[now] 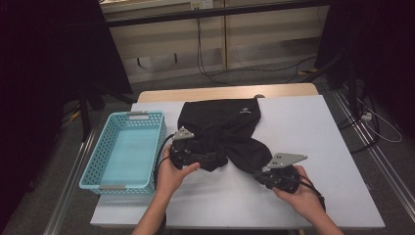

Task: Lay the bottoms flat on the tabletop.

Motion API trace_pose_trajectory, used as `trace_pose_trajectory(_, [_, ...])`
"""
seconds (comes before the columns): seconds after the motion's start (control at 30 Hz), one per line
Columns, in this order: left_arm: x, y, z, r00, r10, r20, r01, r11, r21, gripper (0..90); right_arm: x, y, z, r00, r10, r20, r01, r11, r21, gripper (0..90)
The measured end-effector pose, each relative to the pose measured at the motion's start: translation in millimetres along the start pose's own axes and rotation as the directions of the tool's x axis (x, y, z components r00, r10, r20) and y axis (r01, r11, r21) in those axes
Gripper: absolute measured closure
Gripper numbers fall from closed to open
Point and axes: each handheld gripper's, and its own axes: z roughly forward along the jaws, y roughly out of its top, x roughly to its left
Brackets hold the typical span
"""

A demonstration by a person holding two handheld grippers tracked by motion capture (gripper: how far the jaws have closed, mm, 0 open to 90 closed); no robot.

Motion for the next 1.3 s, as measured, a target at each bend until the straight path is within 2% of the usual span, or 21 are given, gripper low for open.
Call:
trace_pose_trajectory(0.07, [0.9, 0.3, -1.6, 1.0, -0.001, -0.005, 0.001, 1.0, -0.006, 13.9, 9.0, 4.1, 5.3, 0.9989, -0.022, -0.041, 0.022, 1.0, 0.003, 88.6])
trace_pose_trajectory(0.1, [1.3, 0.3, -2.2, 1.0, -0.005, -0.006, 0.005, 1.0, -0.008, 13.9, 12.6, 5.8, 8.0, 0.9985, -0.036, -0.042, 0.036, 0.999, 0.01, 86.7])
trace_pose_trajectory(0.13, [1.5, 0.3, -2.7, 1.0, -0.005, -0.009, 0.005, 0.9999, -0.01, 13.9, 14.9, 7.1, 10.2, 0.9984, -0.051, -0.027, 0.051, 0.999, 0.009, 79.4])
trace_pose_trajectory(0.2, [1.5, 0.5, -3.5, 1.0, -0.006, -0.007, 0.006, 0.9999, -0.012, 13.9, 12.0, 8.7, 12.7, 0.9991, -0.042, -0.003, 0.042, 0.999, -0.006, 67.4])
trace_pose_trajectory(0.27, [1.5, 1.2, -3.9, 1.0, -0.001, -0.006, 0.001, 0.9999, -0.012, 13.9, 2.9, 9.6, 10.4, 0.9997, -0.007, 0.024, 0.008, 1.0, -0.022, 61.7])
trace_pose_trajectory(0.3, [1.5, 1.6, -3.7, 1.0, -0.004, -0.005, 0.004, 0.9999, -0.014, 13.9, -3.6, 9.7, 8.4, 0.9985, 0.011, 0.054, -0.009, 0.999, -0.037, 56.8])
trace_pose_trajectory(0.33, [1.6, 2.1, -3.5, 1.0, -0.002, -0.005, 0.002, 0.9999, -0.016, 13.9, -11.0, 9.8, 6.3, 0.9959, 0.034, 0.084, -0.03, 0.999, -0.046, 55.6])
trace_pose_trajectory(0.4, [1.3, 2.2, -2.3, 1.0, -0.001, -0.001, 0.001, 0.9999, -0.015, 13.9, -28.5, 8.6, 3.4, 0.9878, 0.079, 0.134, -0.071, 0.996, -0.061, 54.8])
trace_pose_trajectory(0.5, [0.7, 2.1, 0.7, 1.0, -0.002, 0.005, 0.002, 1.0, -0.006, 14.0, -55.6, 6.0, 6.3, 0.961, 0.131, 0.243, -0.121, 0.991, -0.058, 54.7])
trace_pose_trajectory(0.57, [0.7, 2.3, 2.7, 1.0, 0.001, 0.01, -0.001, 1.0, -0.003, 14.0, -64.9, 4.8, 11.7, 0.9491, 0.139, 0.283, -0.134, 0.99, -0.035, 54.8])
trace_pose_trajectory(0.67, [1.3, 2.0, 4.2, 1.0, -0.002, 0.008, 0.002, 1.0, -0.001, 14.0, -73.8, 3.8, 21.6, 0.9376, 0.127, 0.324, -0.136, 0.991, 0.006, 56.7])
trace_pose_trajectory(0.77, [2.6, 1.5, 4.7, 1.0, -0.005, 0.004, 0.005, 1.0, 0.0, 14.0, -78.8, 2.7, 29.3, 0.9368, 0.13, 0.325, -0.148, 0.988, 0.03, 64.1])
trace_pose_trajectory(0.83, [2.2, 1.2, 4.8, 1.0, -0.005, 0.002, 0.005, 1.0, 0.0, 14.1, -79.9, 0.6, 31.6, 0.9423, 0.14, 0.304, -0.159, 0.986, 0.039, 76.1])
trace_pose_trajectory(0.87, [1.7, 1.1, 4.6, 1.0, -0.003, 0.001, 0.003, 1.0, 0.004, 14.1, -79.0, 0.9, 29.9, 0.9441, 0.143, 0.297, -0.164, 0.986, 0.044, 85.0])
trace_pose_trajectory(0.9, [1.4, 1.1, 4.1, 1.0, 0.0, -0.001, 0.0, 1.0, 0.005, 14.1, -77.6, 1.1, 27.4, 0.9464, 0.129, 0.296, -0.154, 0.986, 0.062, 88.3])
trace_pose_trajectory(0.97, [0.0, 1.3, 3.3, 1.0, 0.001, -0.002, -0.001, 1.0, -0.001, 14.1, -75.5, -0.1, 22.1, 0.9518, 0.139, 0.274, -0.16, 0.985, 0.057, 89.1])
trace_pose_trajectory(1.1, [-1.7, 2.3, -0.9, 1.0, 0.008, -0.005, -0.008, 0.9999, -0.011, 14.2, -69.7, -2.8, 5.5, 0.9524, 0.172, 0.251, -0.182, 0.983, 0.016, 89.2])
trace_pose_trajectory(1.3, [1.0, 4.9, -7.8, 0.9999, 0.003, -0.011, -0.004, 0.9996, -0.028, 14.2, -61.4, -12.8, -17.4, 0.9537, 0.157, 0.257, -0.168, 0.985, 0.023, 89.2])
